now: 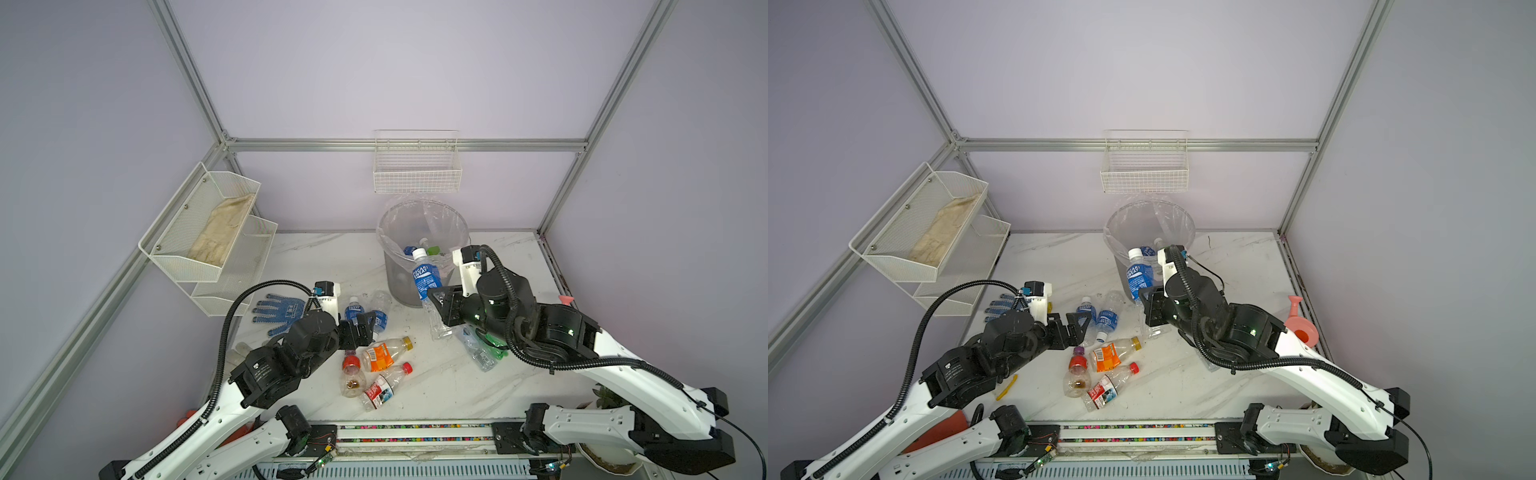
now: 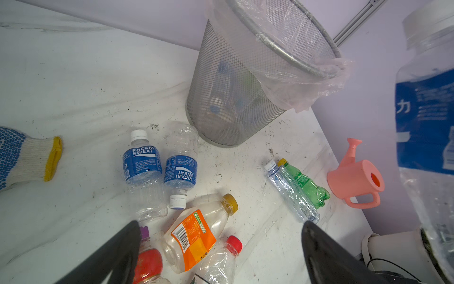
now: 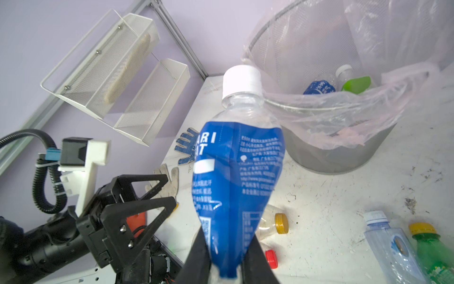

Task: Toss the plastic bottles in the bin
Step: 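Lift the blue-label water bottle with the right gripper and carry it over the bin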

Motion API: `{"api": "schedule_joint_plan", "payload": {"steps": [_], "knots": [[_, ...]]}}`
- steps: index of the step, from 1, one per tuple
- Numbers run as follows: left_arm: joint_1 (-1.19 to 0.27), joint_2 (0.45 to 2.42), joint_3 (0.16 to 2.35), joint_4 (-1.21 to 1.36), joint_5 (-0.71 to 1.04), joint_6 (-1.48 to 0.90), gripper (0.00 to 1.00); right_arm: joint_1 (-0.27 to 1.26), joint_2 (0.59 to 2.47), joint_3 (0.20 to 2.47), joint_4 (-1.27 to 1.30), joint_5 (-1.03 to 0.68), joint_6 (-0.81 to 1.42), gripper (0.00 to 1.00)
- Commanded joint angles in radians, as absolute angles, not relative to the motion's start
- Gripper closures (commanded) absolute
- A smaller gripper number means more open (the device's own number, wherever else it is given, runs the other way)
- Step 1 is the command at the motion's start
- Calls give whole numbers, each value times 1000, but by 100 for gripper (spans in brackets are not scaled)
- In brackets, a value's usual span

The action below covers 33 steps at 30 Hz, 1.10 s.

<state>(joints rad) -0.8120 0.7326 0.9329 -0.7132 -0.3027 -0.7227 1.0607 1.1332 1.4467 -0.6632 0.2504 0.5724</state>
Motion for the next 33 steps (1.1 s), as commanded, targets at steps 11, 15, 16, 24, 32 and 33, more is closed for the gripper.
{"api": "schedule_joint_plan", "payload": {"steps": [11, 15, 16, 24, 32, 33], "knots": [[-808, 719, 855, -704, -281, -755, 1, 1063, 1149, 1655, -695, 417, 439, 100], [-808, 718, 850, -704, -271, -757, 1, 1063, 1168, 1697, -694, 450, 421, 100], [-808, 718, 847, -703, -268, -758, 1, 1063, 1175, 1710, -694, 458, 417, 100], [-808, 712, 810, -707, -228, -766, 3, 1062, 1264, 1808, -755, 541, 429, 100], [-817, 673, 740, -709, -189, -806, 5, 1017, 1354, 1904, -756, 545, 405, 100], [-820, 671, 734, -713, -180, -808, 6, 1004, 1368, 1923, -757, 533, 401, 100]]}}
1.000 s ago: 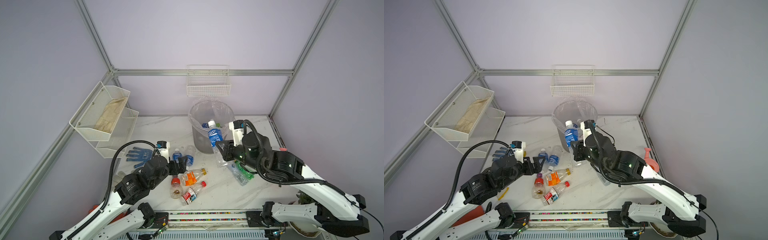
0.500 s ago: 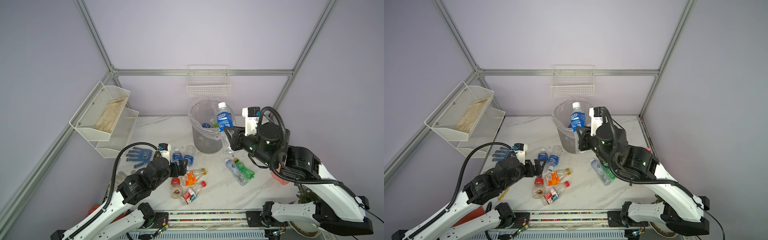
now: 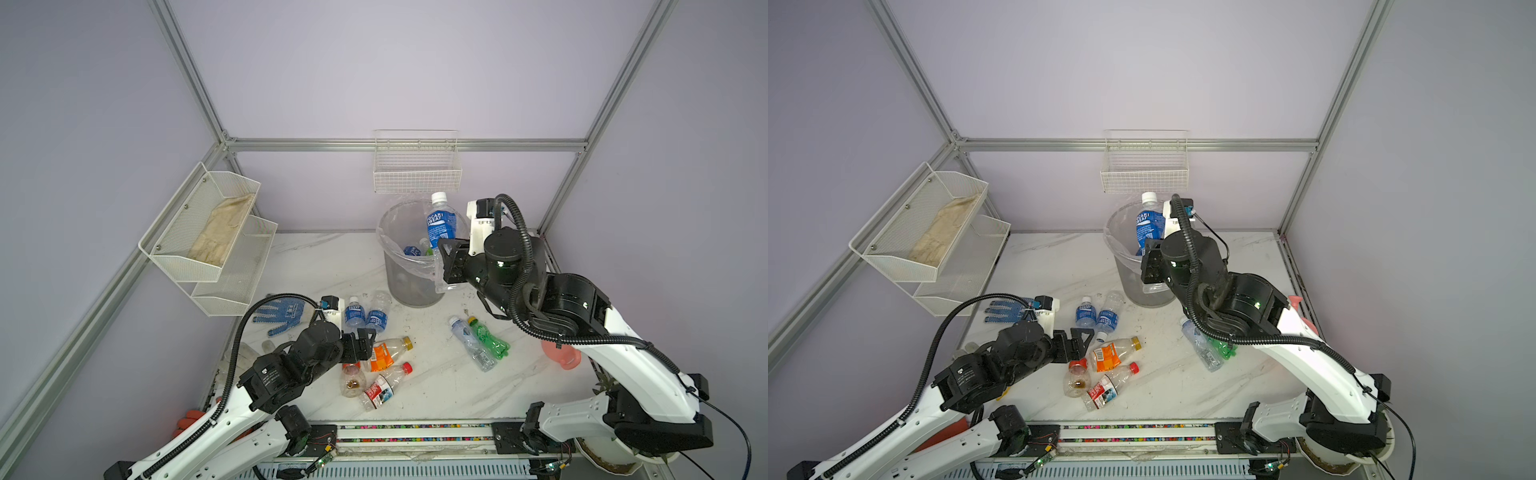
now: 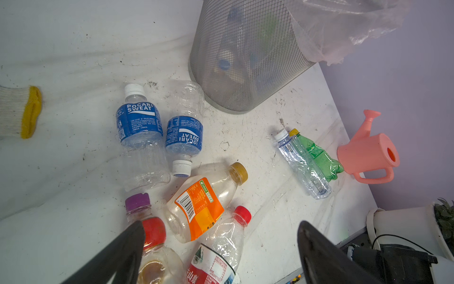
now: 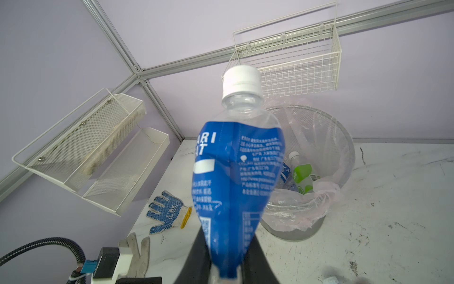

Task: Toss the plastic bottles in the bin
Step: 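Lift the blue-label water bottle with the right gripper and carry it over the bin, then open the right gripper to drop the blue-label bottle into the bin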

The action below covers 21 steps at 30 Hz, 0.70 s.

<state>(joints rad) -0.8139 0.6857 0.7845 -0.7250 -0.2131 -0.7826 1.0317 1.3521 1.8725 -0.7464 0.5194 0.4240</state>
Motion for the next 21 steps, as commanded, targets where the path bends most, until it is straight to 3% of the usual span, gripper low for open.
{"api": "schedule_joint_plan", "payload": {"steps": [1, 8, 14, 15, 16, 17, 18, 19, 21], "knots": [[-822, 672, 730, -716, -176, -811, 6, 987, 1382, 1938, -756, 520, 397, 100], [-856, 666, 700, -719, -174, -830, 6, 783, 1565, 2144, -774, 321, 354, 100], [-875, 679, 710, -724, -178, -828, 6, 634, 1832, 2407, -832, 146, 328, 97], [-880, 682, 714, -727, -178, -828, 6, 607, 1896, 2469, -866, 113, 329, 89], [-883, 685, 717, -727, -179, -828, 6, 595, 1950, 2533, -907, 97, 323, 72], [-887, 687, 721, -730, -179, -828, 6, 586, 2013, 2612, -962, 93, 319, 41], [-892, 689, 724, -733, -182, -828, 6, 585, 2061, 2693, -1020, 107, 319, 18], [-897, 692, 726, -735, -184, -826, 6, 586, 2084, 2738, -1059, 125, 321, 7], [-912, 702, 728, -741, -190, -822, 6, 586, 2057, 2699, -1044, 141, 323, 2]]}}
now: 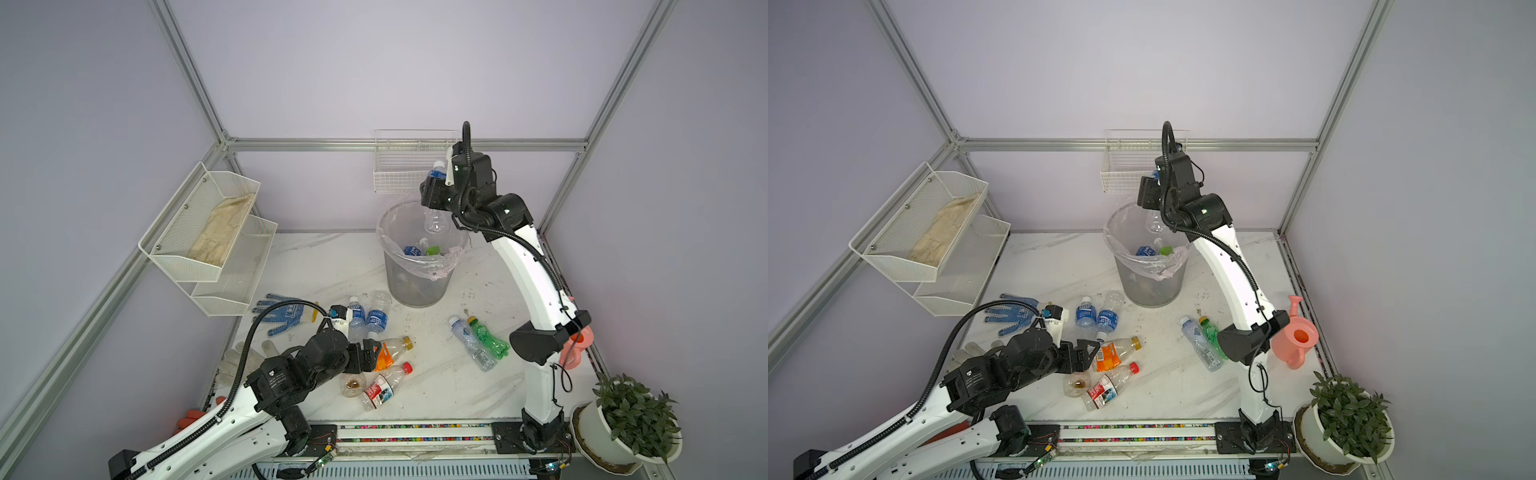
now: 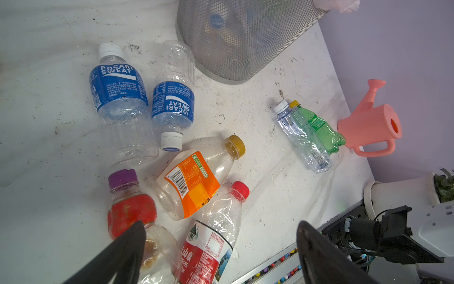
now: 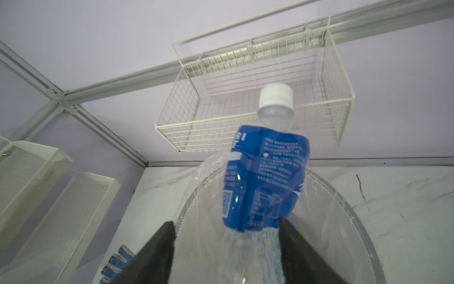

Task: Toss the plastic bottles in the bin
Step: 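Open the right gripper to drop the blue-label bottle into the bin, then lower the left gripper onto the red-cap clear bottle while the right gripper withdraws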

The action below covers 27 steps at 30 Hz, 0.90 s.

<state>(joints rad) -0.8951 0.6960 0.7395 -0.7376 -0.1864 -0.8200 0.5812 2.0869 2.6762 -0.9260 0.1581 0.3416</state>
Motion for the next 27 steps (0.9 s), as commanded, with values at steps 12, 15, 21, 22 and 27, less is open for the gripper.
{"api": "schedule_joint_plan", "payload": {"steps": [12, 15, 21, 22, 27], "knots": [[-960, 833, 730, -742, -165, -787, 5, 585, 1752, 2281, -842, 116, 325, 3], [-972, 864, 730, -742, -156, -785, 5, 586, 1704, 2211, -818, 107, 326, 3], [-991, 922, 728, -742, -150, -780, 5, 586, 1593, 2043, -754, 80, 335, 3], [-992, 931, 729, -742, -151, -778, 5, 586, 1579, 2021, -746, 77, 335, 3], [-1003, 990, 742, -741, -147, -763, 5, 585, 1526, 1945, -731, 78, 339, 3]]}}
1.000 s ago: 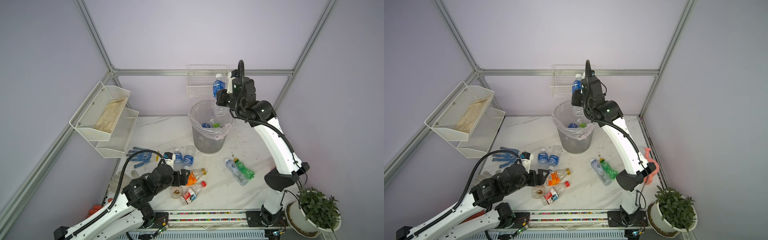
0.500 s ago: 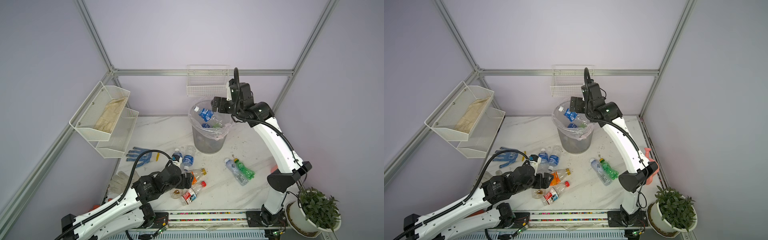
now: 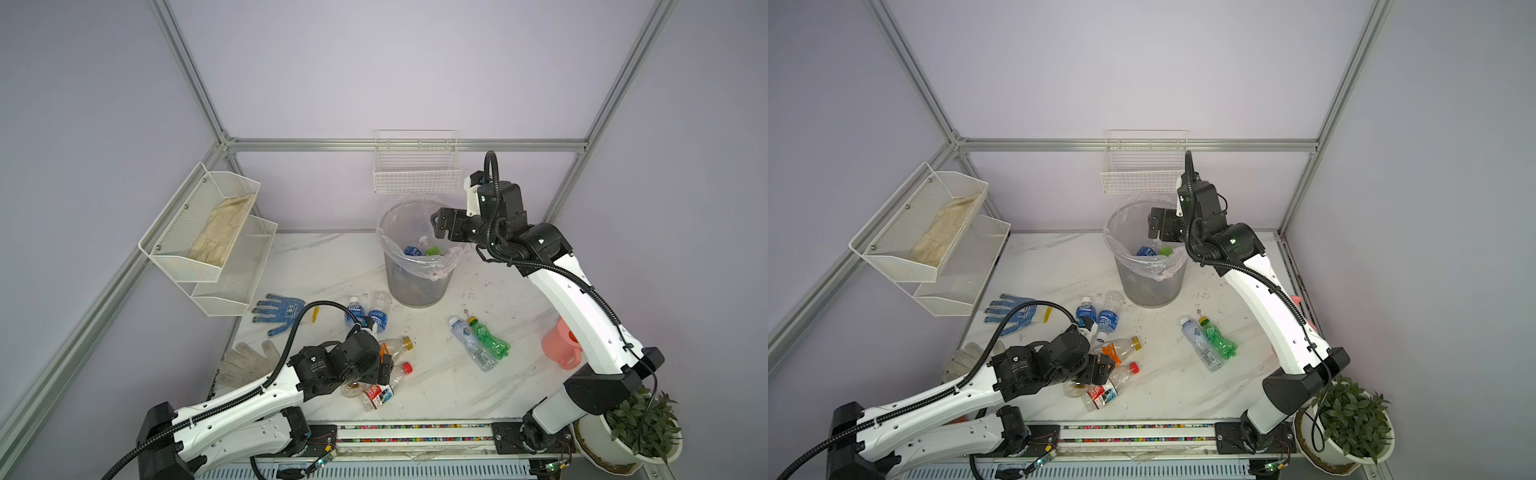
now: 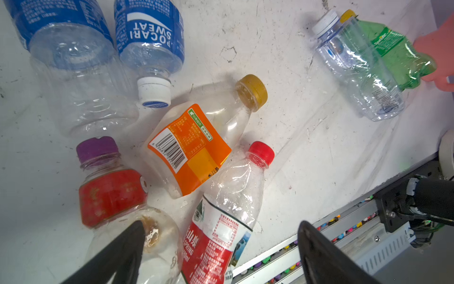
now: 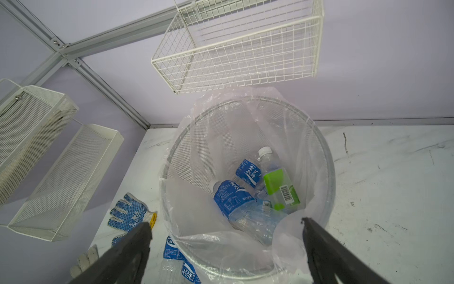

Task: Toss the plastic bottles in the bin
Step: 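Lower the left gripper onto the red-cap clear bottle while the right gripper withdraws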

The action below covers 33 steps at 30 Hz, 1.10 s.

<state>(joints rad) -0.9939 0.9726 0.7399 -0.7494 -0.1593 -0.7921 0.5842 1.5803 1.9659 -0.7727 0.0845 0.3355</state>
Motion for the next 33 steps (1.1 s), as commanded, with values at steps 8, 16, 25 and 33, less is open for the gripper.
{"api": "schedule_joint_plan", "payload": {"steps": [8, 16, 25, 33], "knots": [[-1031, 1102, 770, -741, -105, -732, 5, 586, 1460, 1837, -699, 64, 347, 3], [-1077, 1183, 787, -741, -101, -720, 5, 586, 1416, 1751, -676, 60, 350, 3], [-1125, 1305, 840, -742, -106, -692, 7, 585, 1379, 1682, -658, 51, 380, 3], [-1183, 1505, 921, -794, -135, -672, 12, 586, 1318, 1633, -650, 54, 384, 3]]}}
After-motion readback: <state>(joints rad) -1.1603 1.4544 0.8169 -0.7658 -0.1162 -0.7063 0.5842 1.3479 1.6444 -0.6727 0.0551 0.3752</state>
